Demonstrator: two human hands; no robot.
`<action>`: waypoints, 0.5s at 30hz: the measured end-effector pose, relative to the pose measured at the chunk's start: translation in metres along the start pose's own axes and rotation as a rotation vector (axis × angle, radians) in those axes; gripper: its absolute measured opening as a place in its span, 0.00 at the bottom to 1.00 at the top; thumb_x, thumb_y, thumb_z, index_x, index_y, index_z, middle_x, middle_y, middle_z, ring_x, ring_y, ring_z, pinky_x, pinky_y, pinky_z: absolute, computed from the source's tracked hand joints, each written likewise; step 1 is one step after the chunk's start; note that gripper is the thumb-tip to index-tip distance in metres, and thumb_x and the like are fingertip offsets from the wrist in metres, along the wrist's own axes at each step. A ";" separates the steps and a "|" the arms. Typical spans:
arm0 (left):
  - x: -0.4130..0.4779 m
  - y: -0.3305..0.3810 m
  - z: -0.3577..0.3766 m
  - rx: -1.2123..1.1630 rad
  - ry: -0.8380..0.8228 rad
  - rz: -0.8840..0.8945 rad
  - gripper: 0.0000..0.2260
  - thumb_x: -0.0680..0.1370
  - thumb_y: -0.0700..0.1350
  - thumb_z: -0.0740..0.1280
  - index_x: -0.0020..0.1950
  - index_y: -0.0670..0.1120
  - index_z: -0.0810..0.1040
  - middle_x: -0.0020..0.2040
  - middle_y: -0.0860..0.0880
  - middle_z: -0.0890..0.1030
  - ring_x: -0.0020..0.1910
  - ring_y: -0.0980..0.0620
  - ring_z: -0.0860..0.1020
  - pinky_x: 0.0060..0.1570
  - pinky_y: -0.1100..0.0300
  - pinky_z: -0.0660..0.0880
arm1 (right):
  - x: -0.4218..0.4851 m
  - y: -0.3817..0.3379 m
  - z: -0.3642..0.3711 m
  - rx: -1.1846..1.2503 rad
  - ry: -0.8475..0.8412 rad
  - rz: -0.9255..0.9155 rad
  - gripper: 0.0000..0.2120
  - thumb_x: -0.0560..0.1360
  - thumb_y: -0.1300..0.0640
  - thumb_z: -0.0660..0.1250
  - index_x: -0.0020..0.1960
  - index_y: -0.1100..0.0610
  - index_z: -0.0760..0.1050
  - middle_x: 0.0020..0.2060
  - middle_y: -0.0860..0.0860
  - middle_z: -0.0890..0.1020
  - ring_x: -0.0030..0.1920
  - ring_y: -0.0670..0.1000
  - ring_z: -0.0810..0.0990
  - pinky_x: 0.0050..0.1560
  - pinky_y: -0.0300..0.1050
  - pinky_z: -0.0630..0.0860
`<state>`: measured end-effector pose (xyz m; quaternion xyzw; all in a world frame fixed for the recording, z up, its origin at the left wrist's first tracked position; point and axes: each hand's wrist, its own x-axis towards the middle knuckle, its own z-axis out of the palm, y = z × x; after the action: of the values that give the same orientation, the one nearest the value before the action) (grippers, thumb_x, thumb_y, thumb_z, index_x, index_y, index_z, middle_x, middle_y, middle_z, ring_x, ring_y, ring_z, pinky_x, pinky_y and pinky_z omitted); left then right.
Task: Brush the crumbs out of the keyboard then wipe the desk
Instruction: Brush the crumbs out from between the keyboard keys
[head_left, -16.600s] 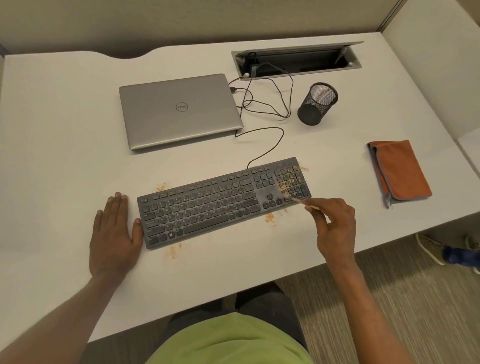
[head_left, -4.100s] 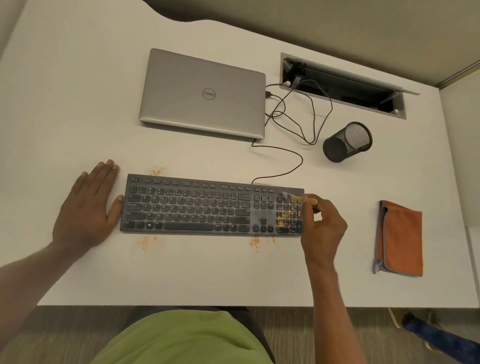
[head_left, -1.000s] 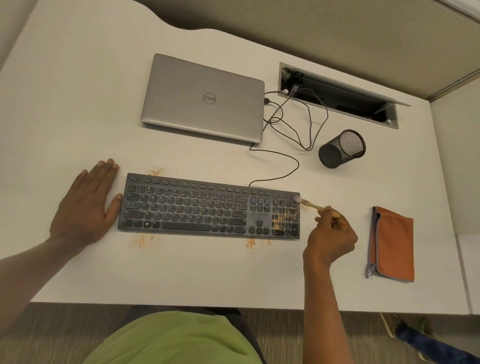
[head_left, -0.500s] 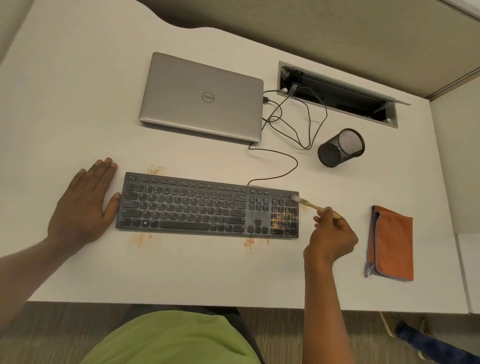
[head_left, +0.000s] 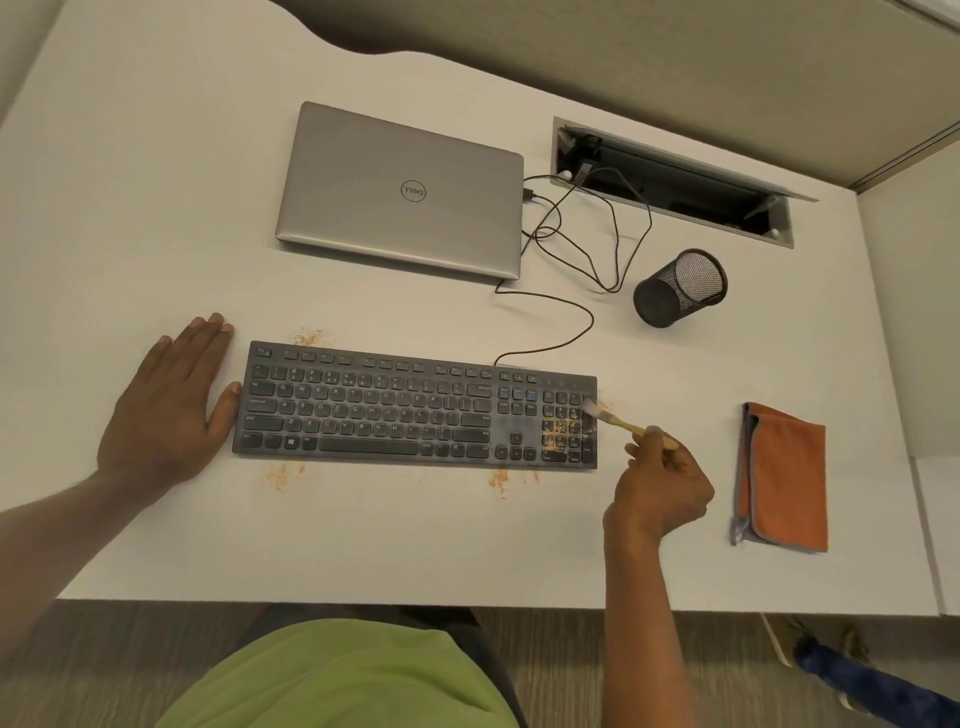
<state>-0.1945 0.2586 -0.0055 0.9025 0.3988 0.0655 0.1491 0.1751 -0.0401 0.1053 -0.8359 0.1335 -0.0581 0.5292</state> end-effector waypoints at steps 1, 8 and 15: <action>0.000 0.000 0.000 0.000 0.001 -0.001 0.32 0.85 0.56 0.50 0.87 0.44 0.56 0.87 0.47 0.58 0.86 0.50 0.54 0.85 0.51 0.47 | -0.001 0.002 -0.003 -0.023 -0.002 -0.007 0.05 0.78 0.60 0.72 0.43 0.56 0.84 0.35 0.51 0.85 0.36 0.52 0.86 0.40 0.42 0.82; 0.000 -0.003 0.002 0.008 0.002 0.005 0.32 0.85 0.56 0.50 0.87 0.43 0.55 0.87 0.48 0.57 0.86 0.50 0.53 0.85 0.51 0.47 | -0.002 0.016 -0.024 -0.150 0.035 -0.081 0.06 0.75 0.57 0.72 0.40 0.56 0.84 0.32 0.54 0.83 0.35 0.57 0.83 0.40 0.52 0.82; -0.001 -0.001 0.002 0.001 0.021 0.013 0.32 0.85 0.56 0.50 0.87 0.43 0.56 0.86 0.47 0.58 0.86 0.50 0.54 0.85 0.49 0.49 | -0.014 -0.003 0.002 0.043 -0.046 -0.013 0.06 0.78 0.58 0.72 0.44 0.55 0.85 0.34 0.48 0.86 0.36 0.52 0.86 0.43 0.48 0.83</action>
<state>-0.1954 0.2582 -0.0072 0.9044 0.3945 0.0757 0.1439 0.1628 -0.0330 0.1077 -0.8264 0.1147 -0.0451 0.5495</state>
